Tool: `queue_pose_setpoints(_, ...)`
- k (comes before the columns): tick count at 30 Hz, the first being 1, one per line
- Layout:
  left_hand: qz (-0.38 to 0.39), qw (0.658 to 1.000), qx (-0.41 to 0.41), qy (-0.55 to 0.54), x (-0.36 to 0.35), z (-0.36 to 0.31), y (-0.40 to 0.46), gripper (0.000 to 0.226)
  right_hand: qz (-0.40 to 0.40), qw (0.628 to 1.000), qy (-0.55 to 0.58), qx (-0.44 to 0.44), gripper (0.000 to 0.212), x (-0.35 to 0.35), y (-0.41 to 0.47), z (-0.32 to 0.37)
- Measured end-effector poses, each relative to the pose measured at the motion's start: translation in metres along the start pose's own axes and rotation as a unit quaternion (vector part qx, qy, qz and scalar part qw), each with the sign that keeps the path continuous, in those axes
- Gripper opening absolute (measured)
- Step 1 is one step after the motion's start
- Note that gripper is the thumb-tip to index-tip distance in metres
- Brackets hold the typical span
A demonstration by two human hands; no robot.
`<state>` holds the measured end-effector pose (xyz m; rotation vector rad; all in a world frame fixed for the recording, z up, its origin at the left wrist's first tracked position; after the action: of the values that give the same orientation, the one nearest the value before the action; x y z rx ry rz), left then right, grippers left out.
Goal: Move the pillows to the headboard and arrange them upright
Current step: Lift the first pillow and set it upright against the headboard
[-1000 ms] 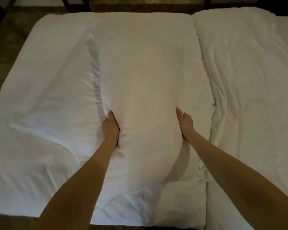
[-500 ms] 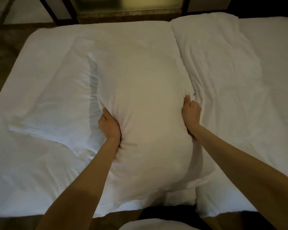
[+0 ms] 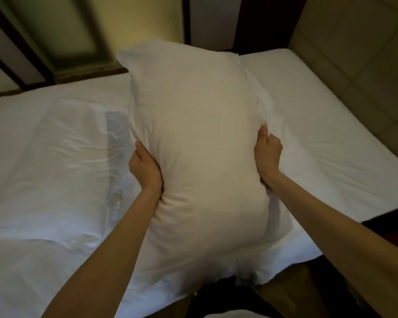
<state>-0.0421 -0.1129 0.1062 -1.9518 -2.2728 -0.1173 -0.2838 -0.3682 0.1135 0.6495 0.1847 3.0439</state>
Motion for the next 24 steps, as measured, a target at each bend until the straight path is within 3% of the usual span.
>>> queue_pose_setpoints(11, 0.101, 0.995, -0.013, -0.023, -0.097, -0.027, -0.135, 0.048, -0.095, 0.995, 0.031, -0.028, 0.052, 0.15, 0.077, -0.051)
queue_pose_setpoints(24, 0.084, 0.994, 0.042, -0.048, -0.219, -0.032, -0.347, 0.053, -0.08, 0.997, 0.013, -0.009, 0.052, 0.315, 0.237, -0.123)
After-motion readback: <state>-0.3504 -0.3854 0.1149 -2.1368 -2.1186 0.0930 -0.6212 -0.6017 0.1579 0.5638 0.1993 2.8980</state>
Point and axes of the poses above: each hand's wrist, its own y-axis towards the middle knuckle, its own x-axis out of the back of the hand, z = x × y, the point moved 8 cm from there along y, towards the middle knuckle, and after that the axes turned 12 degrees about -z, right-handed, at the moved point
